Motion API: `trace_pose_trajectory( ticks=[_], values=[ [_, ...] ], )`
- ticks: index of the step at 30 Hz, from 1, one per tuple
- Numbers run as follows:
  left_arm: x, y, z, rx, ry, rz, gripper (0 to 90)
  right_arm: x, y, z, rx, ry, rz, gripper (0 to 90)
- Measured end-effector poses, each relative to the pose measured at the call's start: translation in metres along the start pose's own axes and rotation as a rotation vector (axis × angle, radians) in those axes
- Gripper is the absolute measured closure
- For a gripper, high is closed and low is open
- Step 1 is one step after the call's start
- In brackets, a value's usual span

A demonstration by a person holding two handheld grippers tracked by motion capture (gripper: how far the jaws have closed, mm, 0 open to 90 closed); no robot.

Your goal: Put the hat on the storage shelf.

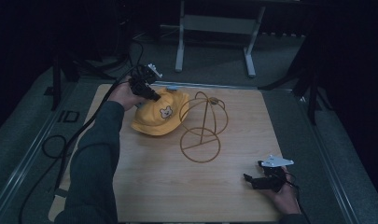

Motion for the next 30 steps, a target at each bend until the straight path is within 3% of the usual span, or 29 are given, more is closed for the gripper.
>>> trace_pose_trajectory(
  ticks=[11,12,17,19,30],
  values=[
    [-0.021,-0.001,0.000,0.020,-0.010,0.010,82.2,0.000,0.000,0.000,-0.001,-0.002,0.000,12.1],
    [-0.030,-0.004,0.000,0.038,-0.018,0.015,82.1,0.000,0.000,0.000,-0.001,-0.001,0.000,12.1],
    [-0.037,-0.007,-0.001,0.056,-0.023,0.020,82.1,0.000,0.000,0.000,-0.001,-0.002,0.000,12.1],
    [-0.047,-0.011,0.000,0.083,-0.031,0.023,82.1,0.000,0.000,0.000,0.001,-0.001,0.000,12.1],
    [-0.067,-0.020,0.005,0.119,-0.078,0.013,82.1,0.000,0.000,0.000,0.001,-0.001,0.000,12.1]
  ],
)
Point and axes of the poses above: each handheld gripper's, and its own axes: x roughly forward along the jaws, z roughly out of its top, y roughly to its left, the point moved 7 cm from there along x, roughly forward along the jaws, and after that the axes turned 1 degree about y, right-handed, at the moved point
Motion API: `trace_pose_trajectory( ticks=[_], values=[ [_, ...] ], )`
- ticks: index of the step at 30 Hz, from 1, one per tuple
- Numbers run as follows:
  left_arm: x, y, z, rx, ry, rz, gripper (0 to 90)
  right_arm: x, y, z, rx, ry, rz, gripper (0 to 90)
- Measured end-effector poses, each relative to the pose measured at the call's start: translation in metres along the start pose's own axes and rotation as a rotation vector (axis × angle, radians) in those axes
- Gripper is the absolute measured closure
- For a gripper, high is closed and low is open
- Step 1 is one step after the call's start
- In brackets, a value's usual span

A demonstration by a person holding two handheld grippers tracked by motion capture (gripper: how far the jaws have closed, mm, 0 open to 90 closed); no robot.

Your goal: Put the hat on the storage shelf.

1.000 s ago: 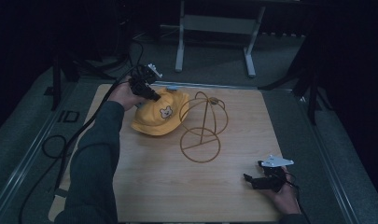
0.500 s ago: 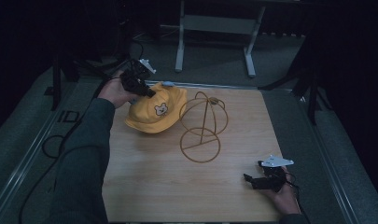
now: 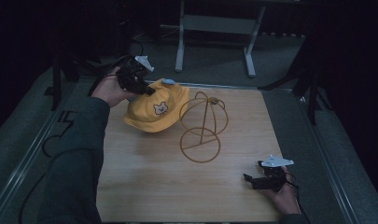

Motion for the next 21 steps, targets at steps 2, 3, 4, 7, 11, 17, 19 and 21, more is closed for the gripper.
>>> trace_pose_trajectory(
  ticks=[2,3,4,7,11,17,19,21],
  values=[
    [-0.003,0.000,0.001,-0.002,-0.009,0.002,82.1,0.000,0.000,0.000,0.000,0.000,0.000,12.1],
    [-0.005,0.000,0.001,-0.003,-0.014,0.003,82.1,0.000,0.000,0.000,0.000,0.000,0.000,12.1],
    [-0.006,0.001,0.001,-0.003,-0.016,0.004,82.1,0.000,0.000,0.000,0.000,0.000,0.000,12.1],
    [-0.010,0.002,0.001,-0.010,-0.028,0.007,82.2,0.000,0.000,0.000,-0.001,0.000,-0.001,12.1],
    [-0.017,0.003,0.000,-0.013,-0.040,0.009,82.2,0.000,0.000,0.000,0.000,-0.001,-0.001,12.1],
    [-0.027,0.003,0.000,-0.012,-0.054,0.009,82.2,0.000,0.000,0.000,-0.001,-0.001,-0.001,12.1],
    [-0.031,0.002,0.001,-0.004,-0.062,0.000,82.2,0.000,0.000,0.000,-0.002,0.002,0.000,12.1],
    [-0.034,0.002,0.001,0.000,-0.066,-0.006,82.2,0.000,0.000,0.000,-0.002,0.002,0.000,12.1]
  ],
)
Point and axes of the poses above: each handheld gripper's, and its own axes: x roughly forward along the jaws, z roughly out of its top, y roughly to its left, the point moved 7 cm from there along x, roughly forward along the jaws, and after that the axes turned 1 degree about y, right-handed, at the moved point
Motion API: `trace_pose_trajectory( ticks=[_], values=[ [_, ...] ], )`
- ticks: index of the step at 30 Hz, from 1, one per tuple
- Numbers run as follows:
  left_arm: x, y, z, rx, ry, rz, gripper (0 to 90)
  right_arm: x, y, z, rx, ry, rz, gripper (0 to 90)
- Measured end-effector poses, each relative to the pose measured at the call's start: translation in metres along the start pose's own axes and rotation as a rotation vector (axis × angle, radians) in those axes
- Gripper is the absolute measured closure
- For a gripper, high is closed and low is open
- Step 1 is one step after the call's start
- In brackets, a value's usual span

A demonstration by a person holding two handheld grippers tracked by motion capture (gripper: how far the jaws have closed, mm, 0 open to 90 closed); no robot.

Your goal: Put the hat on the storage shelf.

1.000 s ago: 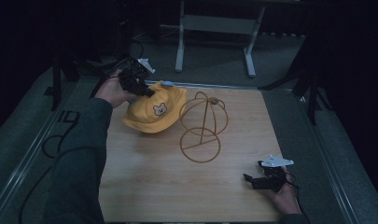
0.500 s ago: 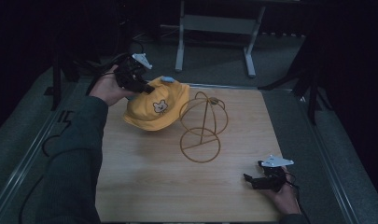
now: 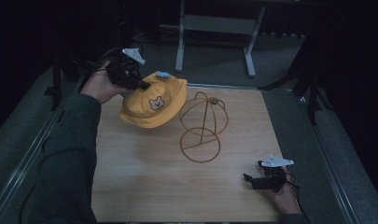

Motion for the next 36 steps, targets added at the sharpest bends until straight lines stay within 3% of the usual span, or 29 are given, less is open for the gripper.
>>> trace_pose_trajectory(
  ticks=[10,21,26,36],
  values=[
    [-0.015,0.000,0.000,-0.003,-0.033,-0.011,82.3,0.000,0.000,0.000,-0.002,0.000,0.000,12.1],
    [-0.025,-0.007,0.005,0.023,-0.058,-0.027,82.3,0.000,0.000,0.000,0.000,0.000,0.000,12.1],
    [-0.027,-0.019,0.015,0.073,-0.056,-0.045,82.3,0.000,0.000,0.000,0.000,0.003,0.001,12.1],
    [-0.035,-0.029,0.032,0.116,-0.075,-0.044,82.4,0.000,0.000,0.000,0.002,0.004,0.001,12.1]
  ],
)
Point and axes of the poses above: each handheld gripper's, and its own axes: x roughly forward along the jaws, z roughly out of its top, y roughly to its left, the point moved 7 cm from there along x, roughly forward along the jaws, and after that the axes turned 1 degree about y, right-handed, at the moved point
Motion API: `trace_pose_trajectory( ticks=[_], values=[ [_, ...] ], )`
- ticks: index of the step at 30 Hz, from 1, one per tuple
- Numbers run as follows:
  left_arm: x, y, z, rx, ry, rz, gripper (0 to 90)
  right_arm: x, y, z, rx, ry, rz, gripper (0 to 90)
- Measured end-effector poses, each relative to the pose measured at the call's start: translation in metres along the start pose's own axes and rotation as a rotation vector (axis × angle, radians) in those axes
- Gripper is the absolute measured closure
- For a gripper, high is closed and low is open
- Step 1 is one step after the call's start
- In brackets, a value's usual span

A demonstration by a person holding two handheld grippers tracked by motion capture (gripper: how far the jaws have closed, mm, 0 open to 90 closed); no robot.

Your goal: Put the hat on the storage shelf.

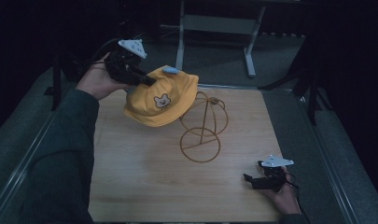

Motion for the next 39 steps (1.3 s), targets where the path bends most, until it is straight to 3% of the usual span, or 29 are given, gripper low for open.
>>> trace_pose_trajectory(
  ticks=[11,19,39],
  values=[
    [-0.011,0.002,0.006,0.002,-0.010,0.018,82.6,0.000,0.000,0.000,0.000,0.000,0.000,12.1],
    [-0.018,-0.002,0.014,0.009,-0.067,-0.007,82.7,0.000,0.000,0.000,0.002,-0.001,0.000,12.1],
    [0.010,-0.021,0.045,0.073,-0.052,-0.065,82.6,0.000,0.000,0.000,0.000,0.001,0.001,12.0]
  ],
)
Point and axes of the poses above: each handheld gripper's, and its own axes: x roughly forward along the jaws, z roughly out of its top, y roughly to its left, the point moved 7 cm from there along x, roughly forward along the jaws, and after that the axes turned 1 degree about y, right-handed, at the moved point
